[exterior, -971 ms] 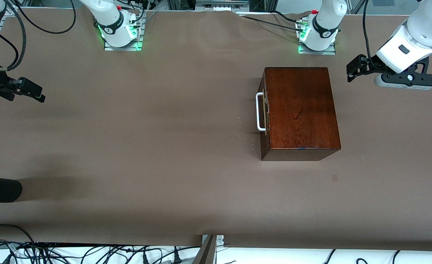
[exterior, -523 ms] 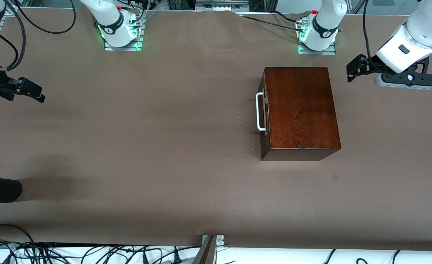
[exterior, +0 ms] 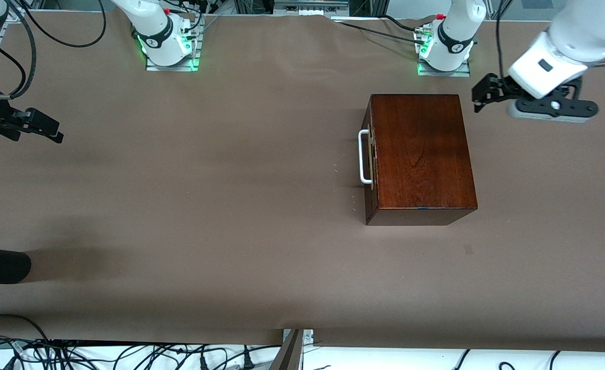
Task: Open drawer, take yellow block, close drawer
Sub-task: 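Move the left gripper to the white drawer handle and grasp it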
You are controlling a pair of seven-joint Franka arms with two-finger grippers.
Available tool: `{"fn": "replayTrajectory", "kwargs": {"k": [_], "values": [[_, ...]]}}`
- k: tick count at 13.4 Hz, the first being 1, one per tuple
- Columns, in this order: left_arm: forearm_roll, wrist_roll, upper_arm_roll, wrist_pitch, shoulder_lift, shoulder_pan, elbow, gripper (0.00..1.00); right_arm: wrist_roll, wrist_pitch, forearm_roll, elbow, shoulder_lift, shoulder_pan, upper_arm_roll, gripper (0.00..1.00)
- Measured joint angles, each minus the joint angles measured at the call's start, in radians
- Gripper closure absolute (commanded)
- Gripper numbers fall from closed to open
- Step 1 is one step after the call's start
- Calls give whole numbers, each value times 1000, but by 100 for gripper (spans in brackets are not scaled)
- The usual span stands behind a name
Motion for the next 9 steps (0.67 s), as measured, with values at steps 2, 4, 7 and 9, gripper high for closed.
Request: {"fn": "replayTrajectory", "kwargs": {"k": [2,4,7,9], "values": [[9,-88,-48,0,13,-25,0,0,0,-1,0,0,0,0,0,0],[11,-204,-121,4,43,-32,0,0,0,-1,0,0,0,0,0,0],[15,-358,-228,50,105,-44,-2,0,0,-2,0,0,0,0,0,0],[15,-403,-254,82,144,-67,-3,0,0,-2,0,0,0,0,0,0]]}}
